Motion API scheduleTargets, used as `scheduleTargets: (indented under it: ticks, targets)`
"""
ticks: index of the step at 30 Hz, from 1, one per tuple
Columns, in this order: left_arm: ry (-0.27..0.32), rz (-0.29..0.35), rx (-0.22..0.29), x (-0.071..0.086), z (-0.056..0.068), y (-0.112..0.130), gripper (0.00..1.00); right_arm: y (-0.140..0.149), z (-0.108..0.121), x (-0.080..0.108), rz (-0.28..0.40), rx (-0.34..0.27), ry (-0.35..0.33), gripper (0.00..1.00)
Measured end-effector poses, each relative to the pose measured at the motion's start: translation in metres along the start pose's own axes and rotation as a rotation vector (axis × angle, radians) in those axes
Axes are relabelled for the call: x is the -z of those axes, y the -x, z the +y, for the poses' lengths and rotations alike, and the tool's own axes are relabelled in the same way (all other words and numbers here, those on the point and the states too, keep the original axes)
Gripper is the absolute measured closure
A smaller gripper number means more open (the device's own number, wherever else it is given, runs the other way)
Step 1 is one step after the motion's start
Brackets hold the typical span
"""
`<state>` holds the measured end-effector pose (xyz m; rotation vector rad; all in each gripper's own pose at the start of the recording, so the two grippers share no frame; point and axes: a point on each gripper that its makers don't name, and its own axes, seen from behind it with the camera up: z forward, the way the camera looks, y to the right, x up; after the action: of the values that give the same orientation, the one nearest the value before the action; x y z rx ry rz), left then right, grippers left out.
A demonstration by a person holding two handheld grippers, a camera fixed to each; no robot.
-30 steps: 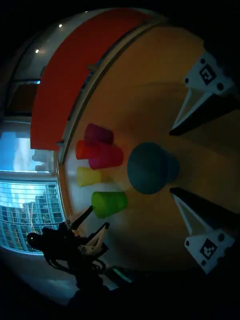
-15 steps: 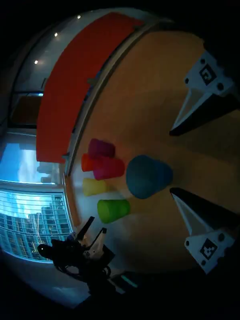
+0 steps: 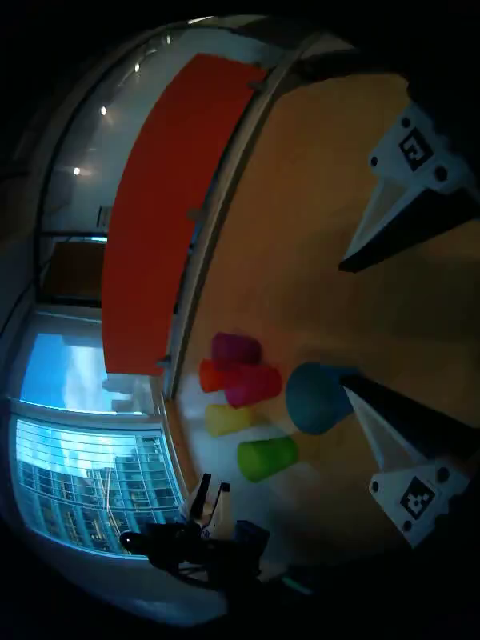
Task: Pour water
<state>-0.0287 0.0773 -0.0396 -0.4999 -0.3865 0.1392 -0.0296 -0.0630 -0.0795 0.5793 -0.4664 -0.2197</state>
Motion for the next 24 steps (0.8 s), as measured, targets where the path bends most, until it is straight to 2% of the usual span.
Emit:
scheduleTargets:
  ticks: [9, 24]
  targets:
    - [-0.111, 0.106, 0.068, 0.002, -0.024, -0.025, 0.02, -0.035, 0.018, 0.002, 0.120, -0.017, 0.116, 0.00]
    - [-0.250, 0.253, 0.101, 0.014, -0.042, -0.056, 0.02, -0.062, 0.062, 0.007, 0.267, -0.117, 0.335, 0.00]
